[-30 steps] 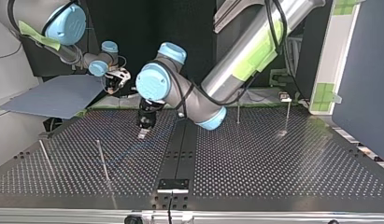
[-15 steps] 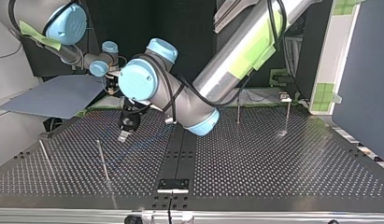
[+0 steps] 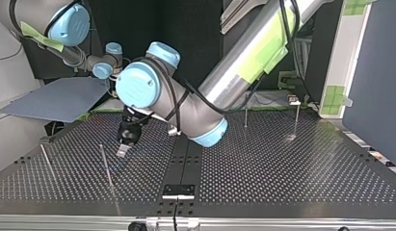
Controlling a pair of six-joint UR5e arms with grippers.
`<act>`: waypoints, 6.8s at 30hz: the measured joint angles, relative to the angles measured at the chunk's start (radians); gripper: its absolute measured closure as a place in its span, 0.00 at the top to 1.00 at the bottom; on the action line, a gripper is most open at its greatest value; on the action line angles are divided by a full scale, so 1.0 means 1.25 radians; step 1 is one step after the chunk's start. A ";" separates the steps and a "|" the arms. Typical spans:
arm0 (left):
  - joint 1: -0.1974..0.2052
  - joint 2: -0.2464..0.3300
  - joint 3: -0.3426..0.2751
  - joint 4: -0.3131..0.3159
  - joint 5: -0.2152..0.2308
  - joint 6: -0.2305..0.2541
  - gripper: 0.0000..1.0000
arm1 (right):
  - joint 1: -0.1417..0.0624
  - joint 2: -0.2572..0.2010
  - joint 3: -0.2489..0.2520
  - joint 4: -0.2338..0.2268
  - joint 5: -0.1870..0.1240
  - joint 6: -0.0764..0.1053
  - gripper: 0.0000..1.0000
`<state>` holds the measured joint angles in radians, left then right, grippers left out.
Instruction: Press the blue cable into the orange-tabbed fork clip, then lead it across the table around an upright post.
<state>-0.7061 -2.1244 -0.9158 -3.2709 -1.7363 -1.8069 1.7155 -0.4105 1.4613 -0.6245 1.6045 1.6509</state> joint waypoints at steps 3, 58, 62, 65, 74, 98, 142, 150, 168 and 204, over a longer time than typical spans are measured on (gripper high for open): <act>-0.002 0.000 0.000 -0.005 0.007 0.000 1.00 | 0.000 0.000 0.000 0.000 -0.001 0.000 0.00; -0.007 0.001 -0.001 -0.094 -0.145 -0.034 1.00 | 0.000 0.000 -0.004 0.027 -0.001 -0.005 0.00; -0.007 0.001 -0.001 -0.105 -0.146 -0.031 1.00 | 0.000 0.000 -0.004 0.028 -0.001 -0.005 0.00; -0.007 0.005 -0.009 -0.123 -0.150 -0.027 1.00 | 0.000 0.000 -0.004 0.029 0.000 -0.005 0.00; -0.003 0.067 -0.075 -0.084 -0.154 -0.017 1.00 | 0.000 0.000 -0.004 0.029 0.001 -0.005 0.00; 0.004 0.259 -0.268 0.108 -0.174 -0.081 1.00 | 0.006 0.000 -0.007 0.042 0.000 -0.007 0.00; 0.005 0.333 -0.618 0.459 -0.185 -0.102 1.00 | 0.014 0.000 -0.017 0.061 0.000 -0.014 0.00; 0.008 0.333 -0.685 0.525 -0.186 -0.102 1.00 | 0.018 0.000 -0.017 0.061 0.000 -0.014 0.00; 0.005 0.333 -0.837 0.677 -0.186 -0.102 1.00 | 0.024 0.000 -0.017 0.061 0.000 -0.013 0.00; 0.005 0.333 -1.125 0.836 -0.185 -0.090 1.00 | 0.026 0.000 -0.018 0.059 0.000 -0.012 0.00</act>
<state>-0.7002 -1.7085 -2.3216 -2.2265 -1.9681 -1.9192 1.7479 -0.4106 1.4383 -0.5509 1.6048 1.6358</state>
